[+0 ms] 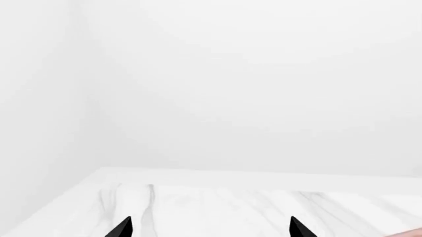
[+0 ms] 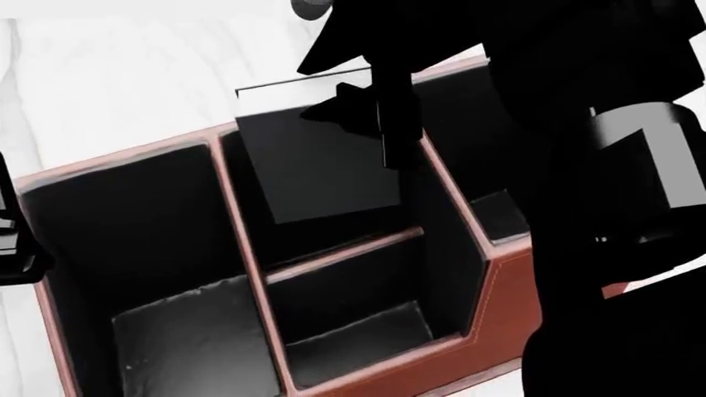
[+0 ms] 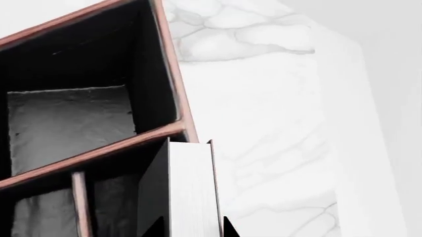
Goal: Pick up the book and place it in the front compartment of the caddy.
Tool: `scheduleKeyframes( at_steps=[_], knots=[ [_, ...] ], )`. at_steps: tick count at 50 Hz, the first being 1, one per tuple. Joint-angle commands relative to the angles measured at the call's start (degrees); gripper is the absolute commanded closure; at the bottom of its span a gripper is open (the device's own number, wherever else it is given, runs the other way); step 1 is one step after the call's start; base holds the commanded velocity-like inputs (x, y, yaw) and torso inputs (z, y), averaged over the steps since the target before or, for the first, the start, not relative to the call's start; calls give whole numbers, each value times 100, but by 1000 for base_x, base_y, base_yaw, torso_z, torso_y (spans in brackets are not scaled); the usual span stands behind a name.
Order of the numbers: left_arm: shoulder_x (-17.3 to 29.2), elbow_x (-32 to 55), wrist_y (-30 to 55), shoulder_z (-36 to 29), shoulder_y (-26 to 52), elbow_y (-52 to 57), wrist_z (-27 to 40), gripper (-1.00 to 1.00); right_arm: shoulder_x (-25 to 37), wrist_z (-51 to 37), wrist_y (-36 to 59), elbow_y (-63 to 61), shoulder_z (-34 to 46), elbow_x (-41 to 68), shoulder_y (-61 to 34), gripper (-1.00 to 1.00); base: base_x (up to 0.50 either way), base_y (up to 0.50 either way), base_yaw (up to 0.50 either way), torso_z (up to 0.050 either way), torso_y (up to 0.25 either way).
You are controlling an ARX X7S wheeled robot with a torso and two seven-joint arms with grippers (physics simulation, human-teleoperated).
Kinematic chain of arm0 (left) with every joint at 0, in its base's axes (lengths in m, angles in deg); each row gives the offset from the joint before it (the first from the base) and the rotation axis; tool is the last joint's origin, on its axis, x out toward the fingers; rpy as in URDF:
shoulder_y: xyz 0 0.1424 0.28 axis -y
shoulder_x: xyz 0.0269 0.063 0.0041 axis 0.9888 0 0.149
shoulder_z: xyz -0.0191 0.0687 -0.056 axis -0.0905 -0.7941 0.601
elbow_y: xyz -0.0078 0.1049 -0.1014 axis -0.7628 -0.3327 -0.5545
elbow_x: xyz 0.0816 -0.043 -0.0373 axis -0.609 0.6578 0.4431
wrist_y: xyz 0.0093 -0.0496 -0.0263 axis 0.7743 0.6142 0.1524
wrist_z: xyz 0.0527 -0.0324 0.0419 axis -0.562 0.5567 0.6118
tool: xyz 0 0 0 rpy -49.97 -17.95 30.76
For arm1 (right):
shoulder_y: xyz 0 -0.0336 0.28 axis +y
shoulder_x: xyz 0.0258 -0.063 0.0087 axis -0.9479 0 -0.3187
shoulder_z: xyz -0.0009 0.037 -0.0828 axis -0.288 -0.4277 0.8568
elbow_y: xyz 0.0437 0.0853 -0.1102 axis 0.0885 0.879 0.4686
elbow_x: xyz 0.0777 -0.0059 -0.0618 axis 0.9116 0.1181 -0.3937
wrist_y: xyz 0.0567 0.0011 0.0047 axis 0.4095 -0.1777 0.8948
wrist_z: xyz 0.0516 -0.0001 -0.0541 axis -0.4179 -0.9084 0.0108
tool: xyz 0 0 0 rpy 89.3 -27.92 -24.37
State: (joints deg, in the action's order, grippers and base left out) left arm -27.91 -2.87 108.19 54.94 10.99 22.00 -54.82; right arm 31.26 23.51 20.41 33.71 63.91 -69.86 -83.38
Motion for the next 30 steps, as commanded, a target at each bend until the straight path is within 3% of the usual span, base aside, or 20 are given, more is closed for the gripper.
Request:
scheduleKeyframes(
  at_steps=[1,13,14,30],
  knots=[
    [-90,-194,-253,120,-32,-49,-83,-100,-195,-116,-48,70,37,-262,157,100,11,3,6,0,0],
    [-79,-172,-226,103,11,-35,-60,-100,-172,-170,45,70,212,-336,182,100,2,2,6,0,-7],
    [-78,-167,-225,102,12,-34,-61,-100,-171,-120,61,70,216,-313,188,-100,0,0,6,0,-10],
    [-88,-123,-246,108,-3,-48,-39,-100,-156,-174,76,70,349,-276,210,-100,0,0,0,0,0]
  ],
)
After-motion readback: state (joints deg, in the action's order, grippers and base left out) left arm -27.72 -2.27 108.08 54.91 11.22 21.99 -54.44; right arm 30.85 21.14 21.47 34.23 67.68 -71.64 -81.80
